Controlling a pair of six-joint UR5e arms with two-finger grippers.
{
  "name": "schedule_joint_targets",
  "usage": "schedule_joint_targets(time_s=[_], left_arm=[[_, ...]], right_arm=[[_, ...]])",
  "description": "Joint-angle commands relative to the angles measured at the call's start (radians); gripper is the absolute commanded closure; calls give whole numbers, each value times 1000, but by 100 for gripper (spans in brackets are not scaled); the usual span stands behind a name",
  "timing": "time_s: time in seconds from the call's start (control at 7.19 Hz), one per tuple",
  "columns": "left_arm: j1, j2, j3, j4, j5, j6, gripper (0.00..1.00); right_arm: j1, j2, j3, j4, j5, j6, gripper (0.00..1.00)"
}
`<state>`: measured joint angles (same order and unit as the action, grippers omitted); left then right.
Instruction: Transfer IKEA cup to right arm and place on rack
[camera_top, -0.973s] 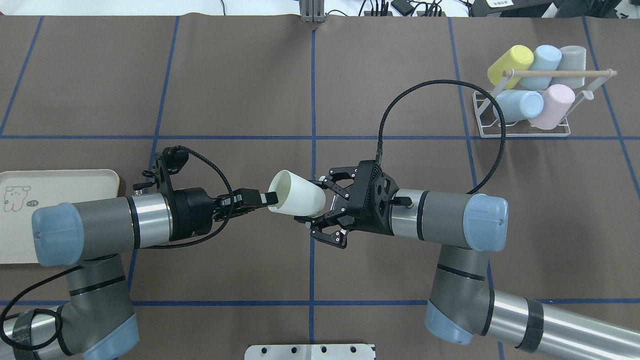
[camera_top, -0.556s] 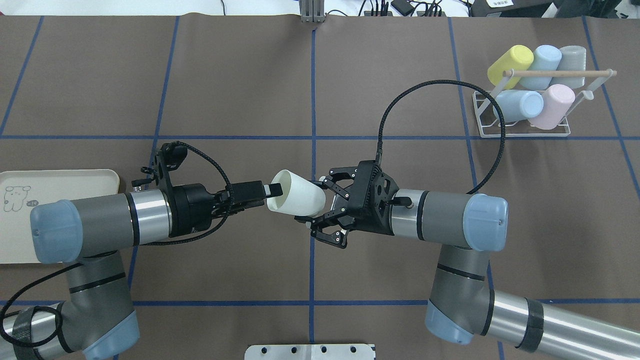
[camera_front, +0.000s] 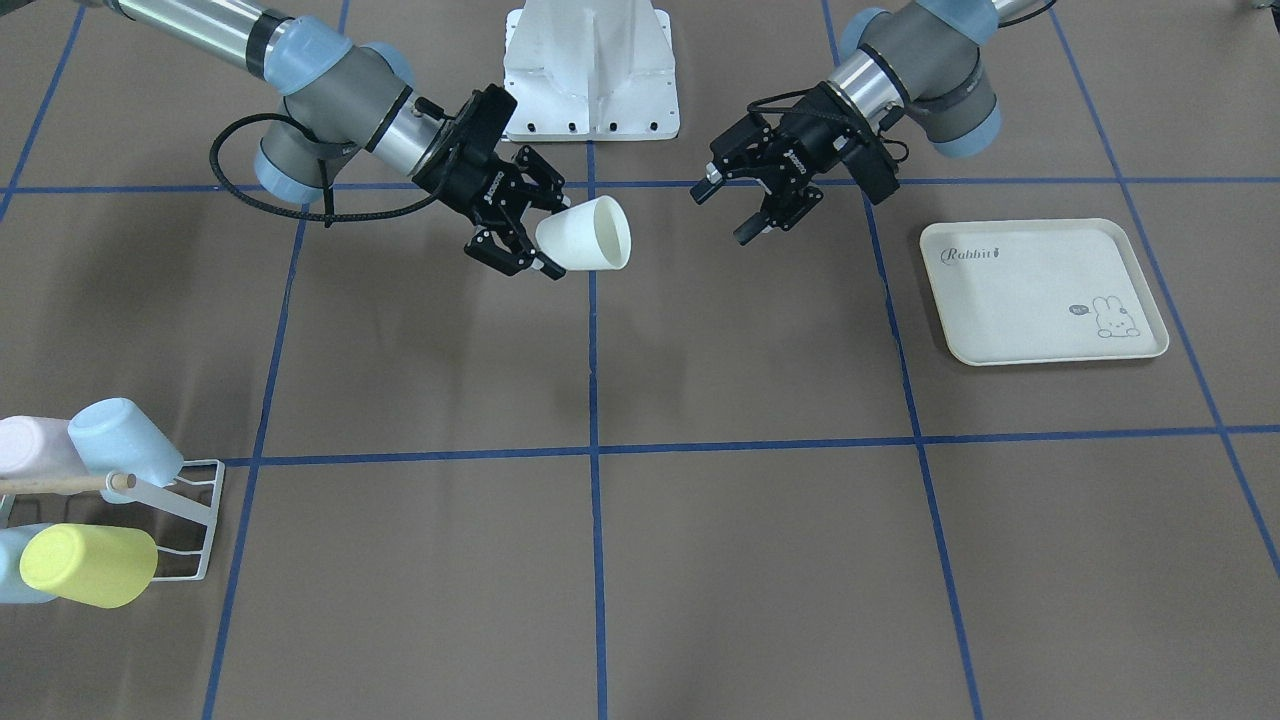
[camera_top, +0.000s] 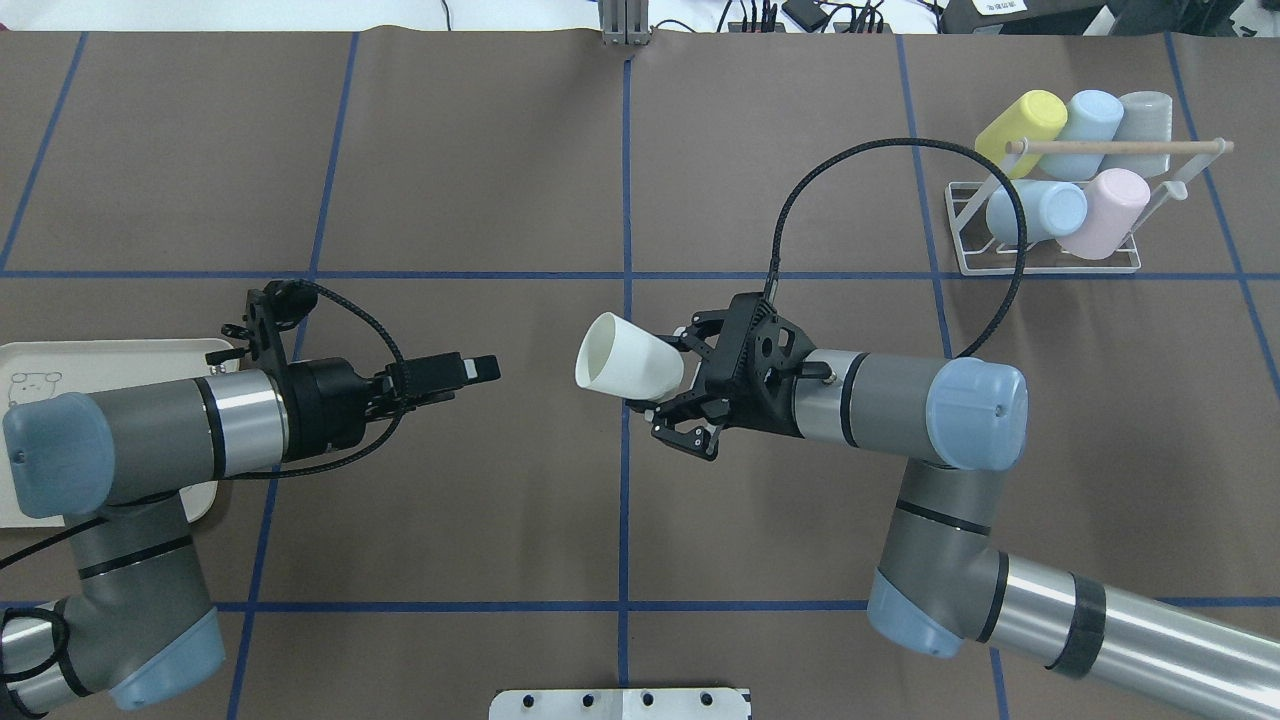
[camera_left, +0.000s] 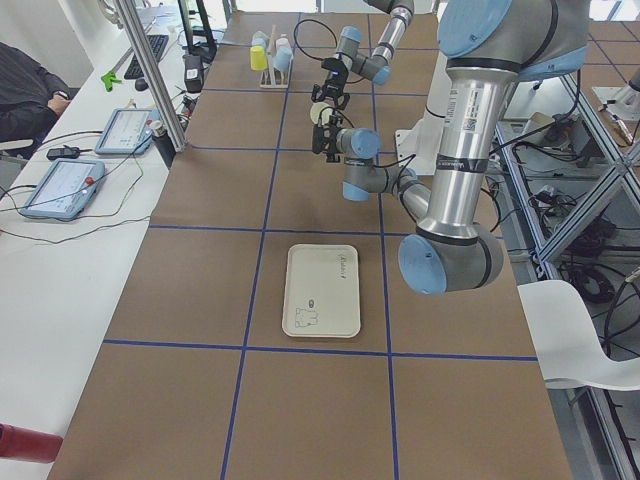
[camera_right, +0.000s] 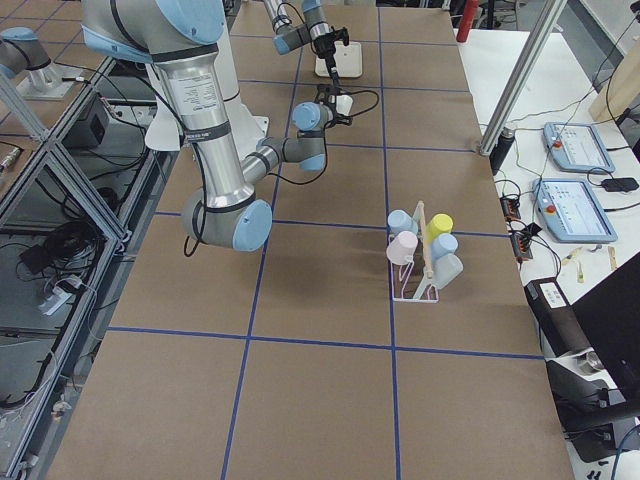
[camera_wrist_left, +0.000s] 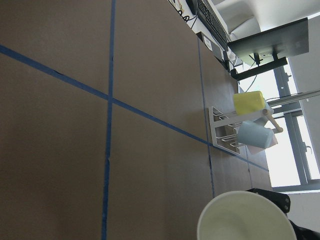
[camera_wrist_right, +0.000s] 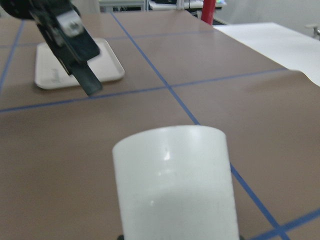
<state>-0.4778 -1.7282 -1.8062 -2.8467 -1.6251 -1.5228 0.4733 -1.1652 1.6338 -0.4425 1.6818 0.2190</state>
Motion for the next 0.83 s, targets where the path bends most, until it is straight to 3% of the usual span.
schedule_joint_targets(time_s=[0.0,0.28,0.42,0.56,0.7], left_arm=[[-39,102,-7,0,-7,132,0],[-61,172,-40,4,-12,194,0],[-103,221,-98,80,-48,289,0],[-155,274,-173,204,-83,385,0],[-204,330,-205,249,-107,517,0]], right_arm=[[77,-5,18,-289,3,-144,100],[152,-17,90,-539,-7,-262,100],[181,-13,156,-709,-14,-335,100],[201,-14,234,-854,-61,-375,100],[205,-17,303,-977,-170,-433,100]])
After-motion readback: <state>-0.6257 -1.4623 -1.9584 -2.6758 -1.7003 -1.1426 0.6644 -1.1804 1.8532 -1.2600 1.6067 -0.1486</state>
